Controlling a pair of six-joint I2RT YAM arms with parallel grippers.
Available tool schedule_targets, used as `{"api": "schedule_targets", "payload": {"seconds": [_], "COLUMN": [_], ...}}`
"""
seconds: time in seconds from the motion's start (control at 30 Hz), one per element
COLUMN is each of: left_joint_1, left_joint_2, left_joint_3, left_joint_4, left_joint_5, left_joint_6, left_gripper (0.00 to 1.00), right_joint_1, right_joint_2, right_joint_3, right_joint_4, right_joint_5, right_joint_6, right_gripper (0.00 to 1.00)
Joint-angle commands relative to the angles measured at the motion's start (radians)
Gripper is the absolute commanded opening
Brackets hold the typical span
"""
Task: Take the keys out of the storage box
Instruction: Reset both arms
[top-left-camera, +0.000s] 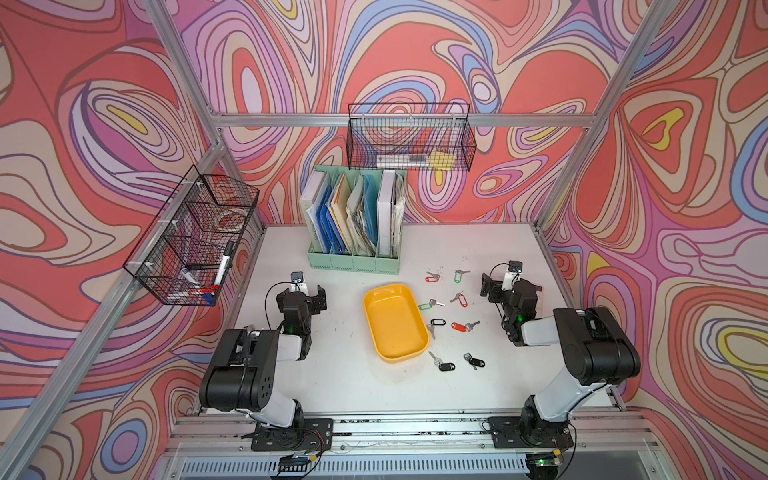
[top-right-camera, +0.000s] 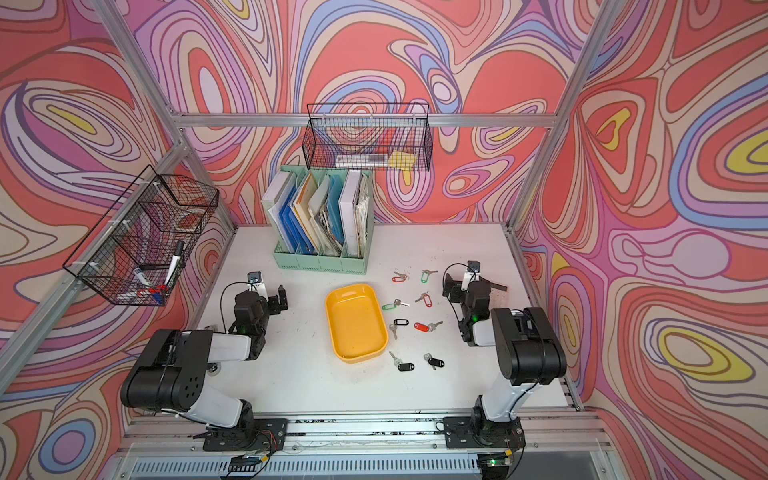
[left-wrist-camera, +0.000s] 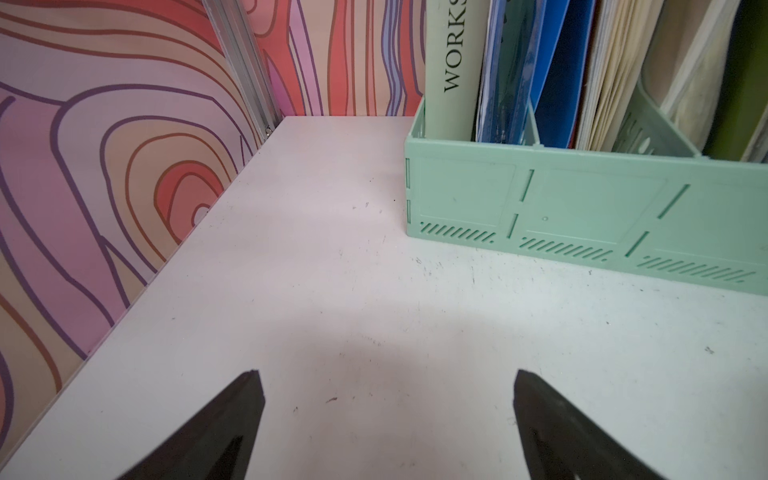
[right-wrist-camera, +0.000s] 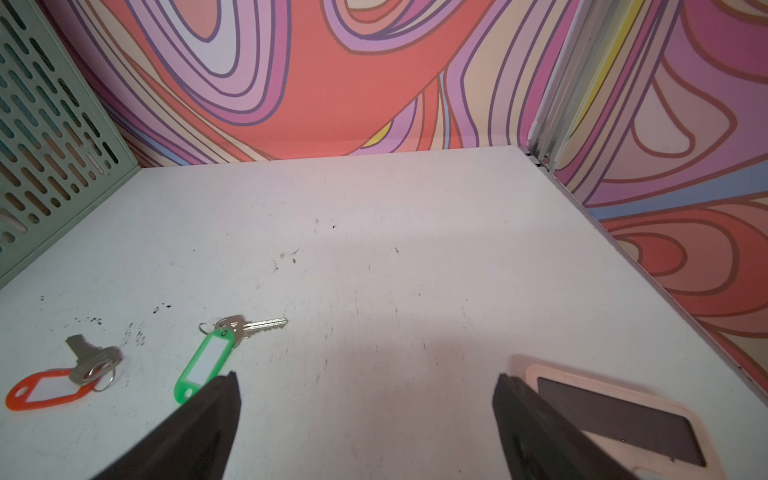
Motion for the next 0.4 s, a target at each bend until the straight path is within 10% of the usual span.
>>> {"api": "schedule_targets", "payload": {"seconds": [0.0, 0.37], "left_joint_1": [0.000, 0.000], "left_joint_2": [-0.008, -0.007], "left_joint_3": [-0.002, -0.001], "left_joint_4": [-0.017, -0.015], "left_joint_5": [0.018, 0.023], "left_joint_6": [-0.014, -0.010], "left_gripper": [0.99, 0.99], "right_joint_1": [-0.002, -0.003], "right_joint_2": [0.003, 0.003], "right_joint_3": [-0.004, -0.005], "right_joint_4": [0.015, 0.017], "right_joint_5": [-0.001, -0.001], "right_joint_6": [0.009, 0.009], "right_gripper": [0.98, 0.98]}}
